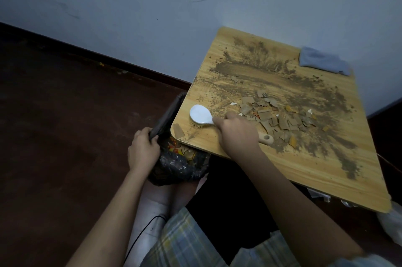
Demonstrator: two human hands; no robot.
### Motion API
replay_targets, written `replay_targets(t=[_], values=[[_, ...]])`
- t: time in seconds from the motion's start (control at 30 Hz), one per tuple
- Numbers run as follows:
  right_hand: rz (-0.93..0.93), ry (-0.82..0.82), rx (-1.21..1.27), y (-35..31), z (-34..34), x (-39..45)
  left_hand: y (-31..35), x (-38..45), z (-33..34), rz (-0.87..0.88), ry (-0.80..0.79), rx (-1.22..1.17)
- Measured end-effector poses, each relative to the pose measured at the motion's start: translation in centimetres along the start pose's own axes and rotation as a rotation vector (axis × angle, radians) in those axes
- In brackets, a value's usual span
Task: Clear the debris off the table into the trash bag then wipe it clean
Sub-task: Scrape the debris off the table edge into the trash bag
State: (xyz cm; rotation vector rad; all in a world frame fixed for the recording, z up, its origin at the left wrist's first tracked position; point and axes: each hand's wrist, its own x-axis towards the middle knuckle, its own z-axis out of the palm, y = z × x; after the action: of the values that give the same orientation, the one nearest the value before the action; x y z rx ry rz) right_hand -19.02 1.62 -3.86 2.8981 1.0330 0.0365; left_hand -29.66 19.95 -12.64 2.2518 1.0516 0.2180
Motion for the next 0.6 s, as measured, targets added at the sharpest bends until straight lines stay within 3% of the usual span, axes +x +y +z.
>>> replay_targets(t=[0.6], values=[[-0.199,-0.040,0.005,-4.2,0.5,0.4,-1.6,0.1,-0.4,-0.033,0.037,-0.013]])
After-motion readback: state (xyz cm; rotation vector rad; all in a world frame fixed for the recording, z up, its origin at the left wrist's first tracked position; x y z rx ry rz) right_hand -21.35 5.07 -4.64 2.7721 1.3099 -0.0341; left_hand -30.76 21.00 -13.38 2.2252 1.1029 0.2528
